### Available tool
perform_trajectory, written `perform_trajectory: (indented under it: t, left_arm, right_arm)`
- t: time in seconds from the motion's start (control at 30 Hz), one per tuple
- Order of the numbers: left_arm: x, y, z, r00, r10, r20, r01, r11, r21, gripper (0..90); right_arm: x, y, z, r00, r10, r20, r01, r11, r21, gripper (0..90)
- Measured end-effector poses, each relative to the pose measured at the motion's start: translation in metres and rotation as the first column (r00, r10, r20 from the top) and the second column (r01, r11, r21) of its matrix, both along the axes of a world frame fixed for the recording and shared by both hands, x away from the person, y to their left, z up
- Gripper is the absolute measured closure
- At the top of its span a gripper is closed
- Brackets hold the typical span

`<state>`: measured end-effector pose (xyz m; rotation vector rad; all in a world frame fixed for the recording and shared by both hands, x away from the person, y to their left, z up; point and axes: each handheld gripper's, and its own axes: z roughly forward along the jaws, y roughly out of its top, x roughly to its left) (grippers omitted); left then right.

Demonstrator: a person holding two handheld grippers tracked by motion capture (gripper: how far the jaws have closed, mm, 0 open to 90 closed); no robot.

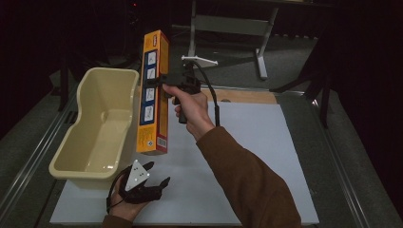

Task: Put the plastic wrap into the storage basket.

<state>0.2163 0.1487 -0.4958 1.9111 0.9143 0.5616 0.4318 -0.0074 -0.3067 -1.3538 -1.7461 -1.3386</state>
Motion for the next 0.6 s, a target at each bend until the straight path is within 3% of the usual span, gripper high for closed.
perform_trajectory:
  t: [0.33,0.6]
  left_arm:
    - [-0.001,0.0,0.001,1.0,-0.003,0.006,0.003,1.0,-0.008,24.6]
    - [-0.002,-0.001,0.001,0.9999,-0.003,0.016,0.003,0.9999,0.011,24.6]
  right_arm:
    - [0.0,0.017,-0.009,0.9994,-0.016,-0.031,0.017,1.0,0.023,39.8]
    - [0.0,0.03,-0.011,0.9987,-0.027,-0.042,0.029,0.999,0.039,39.8]
